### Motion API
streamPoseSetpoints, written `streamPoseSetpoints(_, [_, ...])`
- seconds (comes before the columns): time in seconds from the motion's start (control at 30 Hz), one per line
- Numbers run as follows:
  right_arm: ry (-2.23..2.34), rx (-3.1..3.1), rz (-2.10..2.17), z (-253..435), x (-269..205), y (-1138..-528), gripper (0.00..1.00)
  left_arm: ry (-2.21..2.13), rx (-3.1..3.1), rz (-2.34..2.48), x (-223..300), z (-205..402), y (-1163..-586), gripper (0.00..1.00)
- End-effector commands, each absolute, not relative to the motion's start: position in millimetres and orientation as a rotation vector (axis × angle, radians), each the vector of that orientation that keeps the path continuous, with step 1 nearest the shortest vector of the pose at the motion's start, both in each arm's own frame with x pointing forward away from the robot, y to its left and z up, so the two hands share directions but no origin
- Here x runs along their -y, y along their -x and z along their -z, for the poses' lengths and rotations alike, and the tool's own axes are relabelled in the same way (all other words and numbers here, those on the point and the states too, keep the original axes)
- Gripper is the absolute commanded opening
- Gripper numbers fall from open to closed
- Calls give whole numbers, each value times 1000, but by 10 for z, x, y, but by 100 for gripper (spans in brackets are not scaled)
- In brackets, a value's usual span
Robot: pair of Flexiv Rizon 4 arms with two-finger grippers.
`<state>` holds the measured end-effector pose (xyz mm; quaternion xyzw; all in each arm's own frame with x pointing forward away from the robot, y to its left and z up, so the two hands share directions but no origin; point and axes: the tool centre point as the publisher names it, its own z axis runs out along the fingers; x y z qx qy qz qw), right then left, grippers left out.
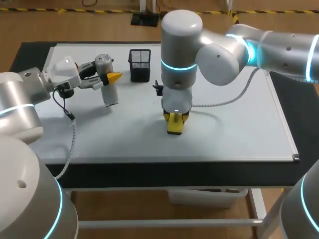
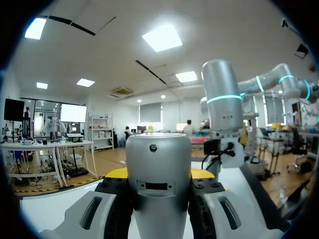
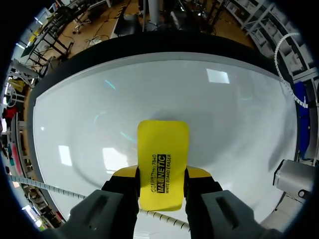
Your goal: Pick up the inspection probe, press it on each red-marked spot on the whiteboard one by one, put down the probe, pick up the eraser, and wipe off all the red marks.
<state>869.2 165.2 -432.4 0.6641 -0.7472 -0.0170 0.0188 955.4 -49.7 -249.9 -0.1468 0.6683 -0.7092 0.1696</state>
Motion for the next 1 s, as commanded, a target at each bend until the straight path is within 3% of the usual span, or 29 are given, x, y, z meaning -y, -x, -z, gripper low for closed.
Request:
streamPoseSetpoints(0.03, [-2053, 2326, 46, 4355, -1569, -8687, 0, 414, -1897, 2018, 493, 2497, -9551, 0])
streamPoseSetpoints(1.0, [-1974, 2376, -85, 3948, -1107, -8937, 0, 414, -1897, 2018, 493, 2497, -9551, 0])
